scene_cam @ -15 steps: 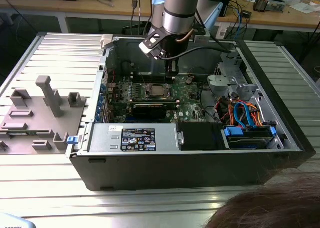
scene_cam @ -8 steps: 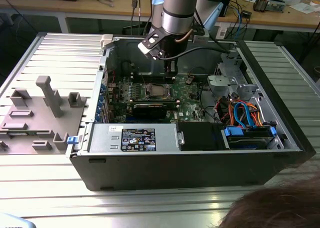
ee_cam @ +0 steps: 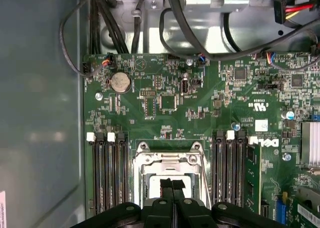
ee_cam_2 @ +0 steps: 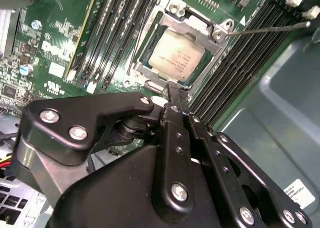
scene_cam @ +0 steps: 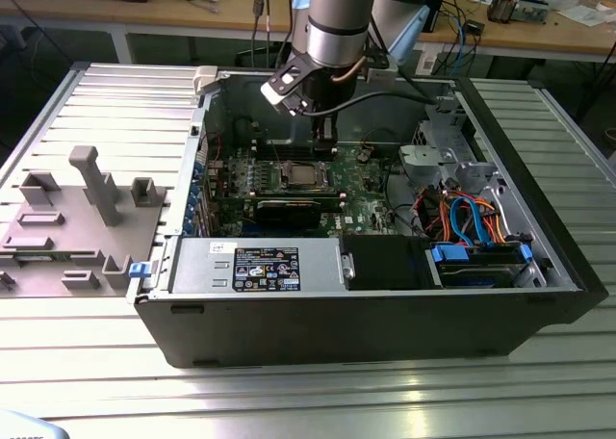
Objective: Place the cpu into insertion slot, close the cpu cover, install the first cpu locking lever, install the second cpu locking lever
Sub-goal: 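Close the cpu cover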
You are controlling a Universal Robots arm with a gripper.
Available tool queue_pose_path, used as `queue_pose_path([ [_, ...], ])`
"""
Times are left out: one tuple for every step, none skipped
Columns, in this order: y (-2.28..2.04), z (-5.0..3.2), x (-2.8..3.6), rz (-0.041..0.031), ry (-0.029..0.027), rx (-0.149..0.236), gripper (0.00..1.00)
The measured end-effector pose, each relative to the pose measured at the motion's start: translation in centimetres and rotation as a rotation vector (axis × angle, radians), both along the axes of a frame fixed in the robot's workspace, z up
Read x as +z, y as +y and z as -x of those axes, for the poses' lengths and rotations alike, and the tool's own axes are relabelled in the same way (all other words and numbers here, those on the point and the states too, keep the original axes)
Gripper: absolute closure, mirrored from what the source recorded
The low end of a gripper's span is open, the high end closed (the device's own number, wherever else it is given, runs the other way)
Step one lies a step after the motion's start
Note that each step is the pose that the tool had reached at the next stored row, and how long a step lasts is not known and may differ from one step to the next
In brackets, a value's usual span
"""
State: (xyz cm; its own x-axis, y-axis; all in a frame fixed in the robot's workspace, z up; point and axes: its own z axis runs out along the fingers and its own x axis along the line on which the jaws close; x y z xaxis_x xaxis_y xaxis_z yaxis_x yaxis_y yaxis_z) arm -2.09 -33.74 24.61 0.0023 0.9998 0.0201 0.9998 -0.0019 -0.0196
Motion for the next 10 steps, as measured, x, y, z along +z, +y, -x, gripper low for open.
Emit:
queue_pose_path([
  [0.00,0.14,-0.08,-0.0001,0.0000,0.000,0.89],
  [0.00,0.25,-0.15,0.0000,0.0000,0.000,0.89],
  [0.00,0.33,-0.20,0.0000,0.0000,0.000,0.89],
  [0.00,0.39,-0.24,0.0000,0.0001,0.000,0.89],
  [0.00,0.44,-0.27,0.0000,0.0001,0.000,0.89],
  [0.00,0.48,-0.32,0.0001,0.0001,0.000,0.89],
  [0.00,0.51,-0.35,0.0000,0.0000,0.000,0.89],
  [0.00,0.55,-0.40,0.0000,0.0000,0.000,0.89],
  [0.00,0.58,-0.43,0.0000,0.0000,0.000,0.89],
  [0.00,0.61,-0.46,0.0000,0.0001,0.000,0.89],
])
